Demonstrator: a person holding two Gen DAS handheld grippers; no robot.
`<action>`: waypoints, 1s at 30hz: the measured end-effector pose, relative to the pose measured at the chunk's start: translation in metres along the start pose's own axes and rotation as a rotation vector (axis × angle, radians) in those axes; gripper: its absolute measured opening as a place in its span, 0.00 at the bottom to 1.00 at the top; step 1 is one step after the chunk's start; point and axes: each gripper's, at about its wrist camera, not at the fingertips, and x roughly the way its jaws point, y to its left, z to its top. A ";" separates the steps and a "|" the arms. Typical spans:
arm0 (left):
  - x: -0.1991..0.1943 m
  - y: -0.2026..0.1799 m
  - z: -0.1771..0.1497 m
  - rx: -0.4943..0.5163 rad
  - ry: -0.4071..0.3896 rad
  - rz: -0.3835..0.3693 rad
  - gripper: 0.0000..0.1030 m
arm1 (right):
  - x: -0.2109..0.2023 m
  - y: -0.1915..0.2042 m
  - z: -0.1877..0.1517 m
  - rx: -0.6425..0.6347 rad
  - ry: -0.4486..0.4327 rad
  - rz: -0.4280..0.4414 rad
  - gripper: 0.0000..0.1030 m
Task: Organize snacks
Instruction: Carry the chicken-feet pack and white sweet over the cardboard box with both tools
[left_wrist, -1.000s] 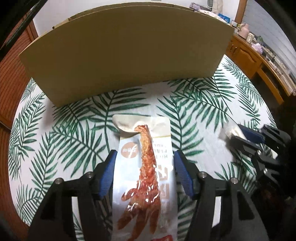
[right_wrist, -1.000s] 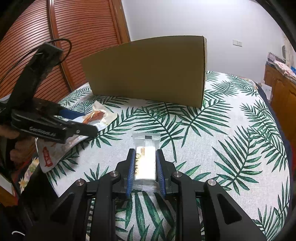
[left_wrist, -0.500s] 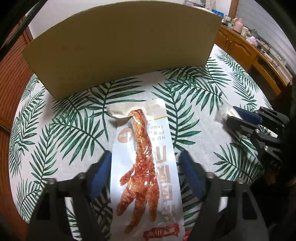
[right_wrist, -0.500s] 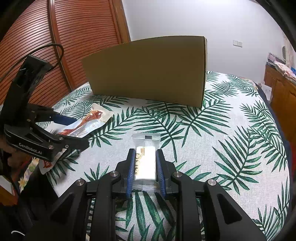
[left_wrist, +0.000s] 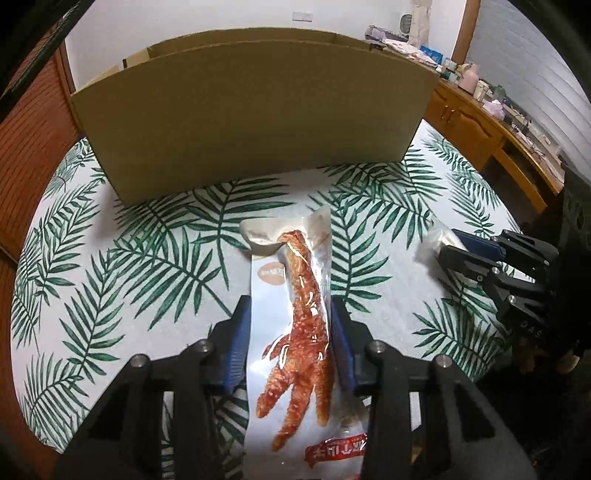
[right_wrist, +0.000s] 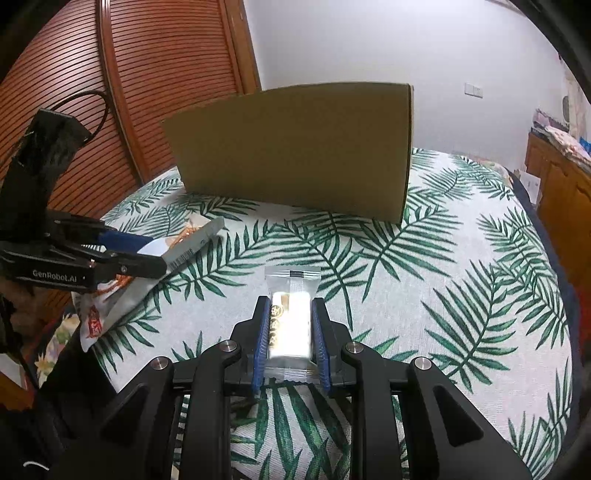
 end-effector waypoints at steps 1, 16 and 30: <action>-0.001 0.001 0.000 -0.001 -0.004 -0.003 0.38 | -0.001 0.001 0.002 -0.003 -0.005 -0.001 0.20; -0.050 0.003 0.038 0.021 -0.178 -0.041 0.38 | -0.024 0.009 0.047 -0.023 -0.040 -0.017 0.20; -0.091 0.030 0.125 0.087 -0.338 -0.091 0.39 | -0.042 0.018 0.140 -0.076 -0.121 -0.075 0.20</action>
